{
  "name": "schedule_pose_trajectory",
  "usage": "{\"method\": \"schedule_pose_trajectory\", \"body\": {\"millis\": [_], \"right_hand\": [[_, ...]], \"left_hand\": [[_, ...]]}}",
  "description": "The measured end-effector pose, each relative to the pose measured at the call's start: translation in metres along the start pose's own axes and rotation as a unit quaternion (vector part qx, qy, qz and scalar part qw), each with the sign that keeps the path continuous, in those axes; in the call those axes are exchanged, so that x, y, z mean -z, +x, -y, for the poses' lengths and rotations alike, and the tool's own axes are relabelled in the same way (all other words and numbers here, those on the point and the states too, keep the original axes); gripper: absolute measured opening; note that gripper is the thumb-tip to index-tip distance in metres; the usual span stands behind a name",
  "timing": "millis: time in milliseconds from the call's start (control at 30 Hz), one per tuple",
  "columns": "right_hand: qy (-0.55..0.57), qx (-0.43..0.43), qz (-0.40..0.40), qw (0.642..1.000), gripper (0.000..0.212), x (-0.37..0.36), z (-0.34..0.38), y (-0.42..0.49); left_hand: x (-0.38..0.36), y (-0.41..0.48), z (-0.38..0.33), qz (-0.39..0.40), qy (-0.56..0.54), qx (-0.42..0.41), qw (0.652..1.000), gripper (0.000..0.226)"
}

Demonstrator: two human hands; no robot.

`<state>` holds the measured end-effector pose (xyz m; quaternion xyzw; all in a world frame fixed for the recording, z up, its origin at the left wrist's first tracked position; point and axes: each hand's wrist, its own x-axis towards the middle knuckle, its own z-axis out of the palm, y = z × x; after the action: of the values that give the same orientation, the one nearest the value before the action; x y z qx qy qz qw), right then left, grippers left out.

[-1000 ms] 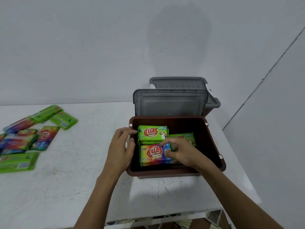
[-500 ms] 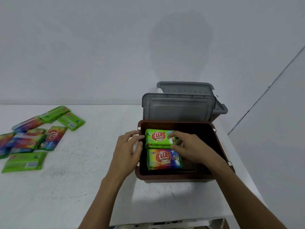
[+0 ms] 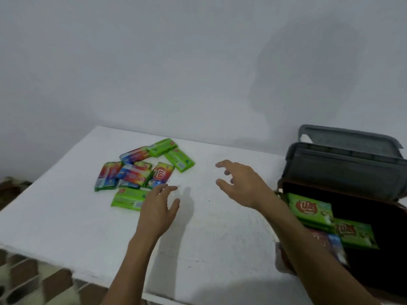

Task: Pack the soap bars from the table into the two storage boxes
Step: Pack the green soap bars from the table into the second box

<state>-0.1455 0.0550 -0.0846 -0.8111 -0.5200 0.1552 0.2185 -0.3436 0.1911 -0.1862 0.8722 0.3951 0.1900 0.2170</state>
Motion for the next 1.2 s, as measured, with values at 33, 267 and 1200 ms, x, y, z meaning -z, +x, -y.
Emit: {"method": "schedule_pose_trajectory", "body": {"millis": [33,267,1200], "right_hand": [[-0.008,0.006,0.011,1.000,0.044,-0.012,0.010,0.012],[-0.038,0.060,0.105,0.992,0.051,-0.099,0.062,0.097],[-0.280,0.064,0.141,0.948,0.088,-0.132,0.066,0.159]], "left_hand": [[0.006,0.001,0.013,-0.013,0.007,0.024,1.000,0.036],[0.031,0.009,0.086,0.002,0.071,0.188,0.980,0.075],[0.027,0.015,0.103,0.016,0.085,0.219,0.972,0.091]]}}
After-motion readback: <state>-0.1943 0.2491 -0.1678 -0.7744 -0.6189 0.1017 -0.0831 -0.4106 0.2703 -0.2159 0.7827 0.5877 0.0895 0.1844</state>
